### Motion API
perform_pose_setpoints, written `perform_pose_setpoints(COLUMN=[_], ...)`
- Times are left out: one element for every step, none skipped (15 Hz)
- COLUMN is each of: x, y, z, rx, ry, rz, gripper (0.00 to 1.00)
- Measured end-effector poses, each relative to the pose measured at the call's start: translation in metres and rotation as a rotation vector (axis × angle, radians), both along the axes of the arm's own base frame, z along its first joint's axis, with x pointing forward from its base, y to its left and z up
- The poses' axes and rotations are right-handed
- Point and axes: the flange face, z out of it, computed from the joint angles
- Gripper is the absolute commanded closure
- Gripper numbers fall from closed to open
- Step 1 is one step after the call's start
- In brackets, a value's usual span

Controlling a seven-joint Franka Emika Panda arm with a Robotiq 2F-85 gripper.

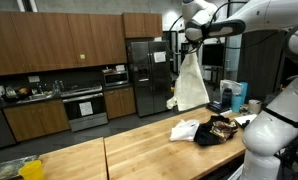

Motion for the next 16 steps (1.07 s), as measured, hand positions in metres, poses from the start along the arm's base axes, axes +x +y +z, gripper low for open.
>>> perform_pose_setpoints(x=[0.018, 0.040, 0.063, 0.088, 0.112, 0.135, 0.156, 0.176, 0.194, 0.210, 0.223, 0.233, 0.240, 0.243, 0.244, 0.242], y=[0.007, 0.015, 0.023, 0.031, 0.040, 0.050, 0.061, 0.074, 0.088, 0.105, 0.122, 0.141, 0.161, 0.181, 0.200, 0.217], z=[0.006, 0.005, -0.004, -0.019, -0.039, -0.061, -0.084, -0.108, -0.132, -0.155, -0.174, -0.189, -0.198, -0.203, -0.203, -0.200], rx=[-0.002, 0.009, 0.032, 0.065, 0.102, 0.142, 0.184, 0.230, 0.276, 0.324, 0.367, 0.403, 0.428, 0.441, 0.443, 0.439], ry=[-0.029, -0.053, -0.070, -0.080, -0.084, -0.084, -0.080, -0.071, -0.055, -0.029, 0.003, 0.034, 0.069, 0.108, 0.152, 0.196], rz=[0.062, 0.122, 0.180, 0.235, 0.287, 0.337, 0.384, 0.428, 0.469, 0.509, 0.551, 0.598, 0.649, 0.700, 0.750, 0.796], gripper=[0.99, 0.99, 0.99, 0.99, 0.99, 0.99, 0.99, 0.99, 0.99, 0.99, 0.99, 0.99, 0.99, 0.99, 0.99, 0.99])
